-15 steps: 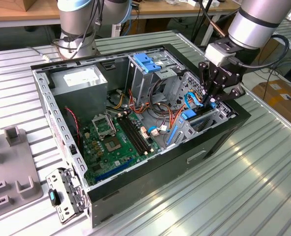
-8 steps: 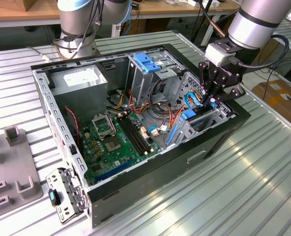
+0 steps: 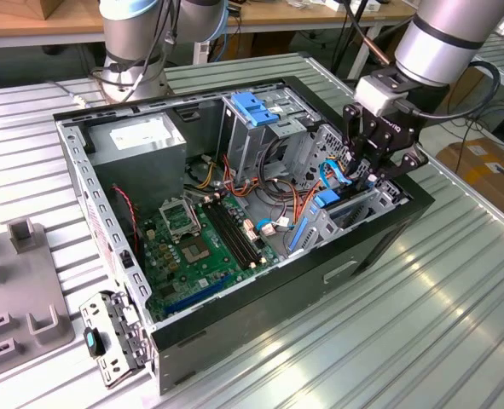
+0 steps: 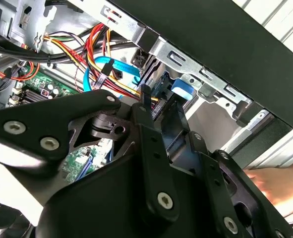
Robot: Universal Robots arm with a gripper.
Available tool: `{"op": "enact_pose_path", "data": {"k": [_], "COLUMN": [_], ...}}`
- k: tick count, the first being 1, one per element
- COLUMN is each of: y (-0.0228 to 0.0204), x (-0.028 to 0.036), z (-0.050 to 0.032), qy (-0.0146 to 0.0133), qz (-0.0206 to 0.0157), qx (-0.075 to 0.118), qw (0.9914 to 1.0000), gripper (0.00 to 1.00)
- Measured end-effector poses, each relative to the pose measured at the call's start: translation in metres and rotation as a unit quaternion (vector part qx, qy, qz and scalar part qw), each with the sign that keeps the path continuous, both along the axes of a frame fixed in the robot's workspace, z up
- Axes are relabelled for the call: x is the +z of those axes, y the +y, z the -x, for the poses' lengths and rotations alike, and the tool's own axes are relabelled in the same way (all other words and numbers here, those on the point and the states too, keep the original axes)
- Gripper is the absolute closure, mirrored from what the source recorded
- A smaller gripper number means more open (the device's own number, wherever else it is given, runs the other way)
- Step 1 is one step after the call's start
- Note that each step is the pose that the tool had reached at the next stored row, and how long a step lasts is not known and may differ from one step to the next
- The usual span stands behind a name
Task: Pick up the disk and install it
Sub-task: 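Insert the second disk wire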
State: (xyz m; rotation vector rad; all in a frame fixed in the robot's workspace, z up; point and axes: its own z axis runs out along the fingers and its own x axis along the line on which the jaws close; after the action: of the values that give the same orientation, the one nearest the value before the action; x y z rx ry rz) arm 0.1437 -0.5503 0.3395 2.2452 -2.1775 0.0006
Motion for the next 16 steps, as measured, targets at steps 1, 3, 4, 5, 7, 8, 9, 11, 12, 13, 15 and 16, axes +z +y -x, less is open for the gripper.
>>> {"op": "enact_pose_path", "data": {"k": [1,3,4,5,7,8,9,11,12,13,15,16], "y": [0.0000,0.0000,0.0000,0.0000,0.0000,0.0000,0.0000,0.0000,0.0000,0.0000,0.0000,0.0000], "x": [0.0000,0.0005,0.0012,0.0034,0.0118,0.0157,0.0198,0.0257,0.0275,0.0284,0.0293,0.0295], "z": [0.0000,0.0000,0.0000,0.0000,0.0000,0.0000,0.0000,0.0000,0.0000,0.0000,0.0000,0.0000], "qy": [0.0000,0.0000,0.0000,0.0000,0.0000,0.0000,0.0000,0.0000,0.0000,0.0000,0.0000,0.0000], "qz": [0.0000,0.0000,0.0000,0.0000,0.0000,-0.0001,0.0000,0.0000,-0.0001,-0.0001,-0.0003,-0.0002], "qx": [0.000,0.000,0.000,0.000,0.000,0.000,0.000,0.000,0.000,0.000,0.000,0.000], "qw": [1.00000,1.00000,1.00000,1.00000,1.00000,1.00000,1.00000,1.00000,1.00000,1.00000,1.00000,1.00000], "gripper": [0.64,0.64,0.64,0.64,0.64,0.64,0.64,0.64,0.64,0.64,0.64,0.64]}}
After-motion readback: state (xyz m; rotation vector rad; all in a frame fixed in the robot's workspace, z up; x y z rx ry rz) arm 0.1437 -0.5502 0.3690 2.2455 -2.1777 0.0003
